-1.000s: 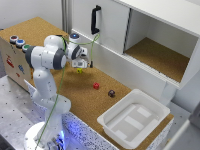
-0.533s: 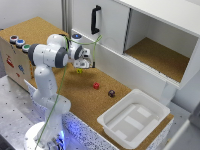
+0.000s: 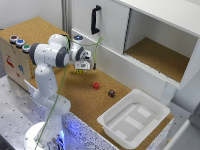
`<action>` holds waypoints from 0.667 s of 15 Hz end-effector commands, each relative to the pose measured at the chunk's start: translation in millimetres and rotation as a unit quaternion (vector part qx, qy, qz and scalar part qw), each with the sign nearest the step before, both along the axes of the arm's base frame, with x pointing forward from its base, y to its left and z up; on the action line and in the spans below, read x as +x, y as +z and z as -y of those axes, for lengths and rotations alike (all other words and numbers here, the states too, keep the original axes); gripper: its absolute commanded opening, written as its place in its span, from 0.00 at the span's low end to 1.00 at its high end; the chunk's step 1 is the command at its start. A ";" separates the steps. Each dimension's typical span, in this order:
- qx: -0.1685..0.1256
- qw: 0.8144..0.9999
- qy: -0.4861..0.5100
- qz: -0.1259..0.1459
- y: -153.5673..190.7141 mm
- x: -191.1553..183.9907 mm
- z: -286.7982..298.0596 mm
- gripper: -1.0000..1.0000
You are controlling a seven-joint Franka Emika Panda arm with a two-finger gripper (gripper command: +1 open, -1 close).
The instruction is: Go towards the yellow block and lift it
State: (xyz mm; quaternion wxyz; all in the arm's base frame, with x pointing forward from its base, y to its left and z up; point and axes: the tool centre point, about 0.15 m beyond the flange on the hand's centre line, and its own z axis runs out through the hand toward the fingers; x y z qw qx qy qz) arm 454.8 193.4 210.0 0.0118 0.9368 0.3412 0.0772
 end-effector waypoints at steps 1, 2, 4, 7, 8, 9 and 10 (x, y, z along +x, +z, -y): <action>-0.039 0.999 -0.022 0.012 -1.4 7.4 -5.3 0.00; -0.035 0.999 -0.028 0.016 3.3 6.6 -3.8 0.00; -0.034 0.998 -0.034 0.033 17.2 4.1 -1.0 0.00; -0.020 0.997 -0.060 0.051 44.0 2.3 13.8 0.00; -0.017 0.996 -0.070 0.056 50.8 1.9 19.1 0.00; -0.016 0.995 -0.079 0.060 58.1 1.3 26.2 0.00; -0.015 0.994 -0.090 0.065 65.4 0.3 33.0 0.00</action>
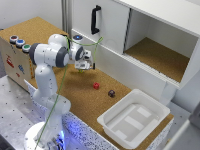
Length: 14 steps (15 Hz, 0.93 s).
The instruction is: Go towards the yellow block and lift it
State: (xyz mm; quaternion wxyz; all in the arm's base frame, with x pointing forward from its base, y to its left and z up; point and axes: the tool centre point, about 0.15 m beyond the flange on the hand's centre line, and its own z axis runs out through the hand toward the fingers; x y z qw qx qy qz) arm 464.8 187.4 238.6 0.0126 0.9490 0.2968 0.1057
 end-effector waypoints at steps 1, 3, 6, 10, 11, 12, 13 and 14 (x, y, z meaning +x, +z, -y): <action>-0.027 0.997 -0.062 0.043 44.0 -10.4 35.8 0.00; -0.028 0.993 -0.102 0.051 54.6 -11.1 57.9 0.00; -0.026 0.985 -0.161 0.055 69.8 -13.5 107.3 0.00; -0.050 0.972 -0.222 0.055 80.2 -24.1 177.7 0.00; -0.052 0.970 -0.232 0.048 81.5 -26.0 196.3 0.00; -0.058 0.969 -0.236 0.039 80.8 -28.7 212.5 0.00; -0.045 0.969 -0.241 0.018 77.8 -30.1 227.3 0.00; -0.046 0.967 -0.250 0.010 73.7 -33.4 242.2 0.00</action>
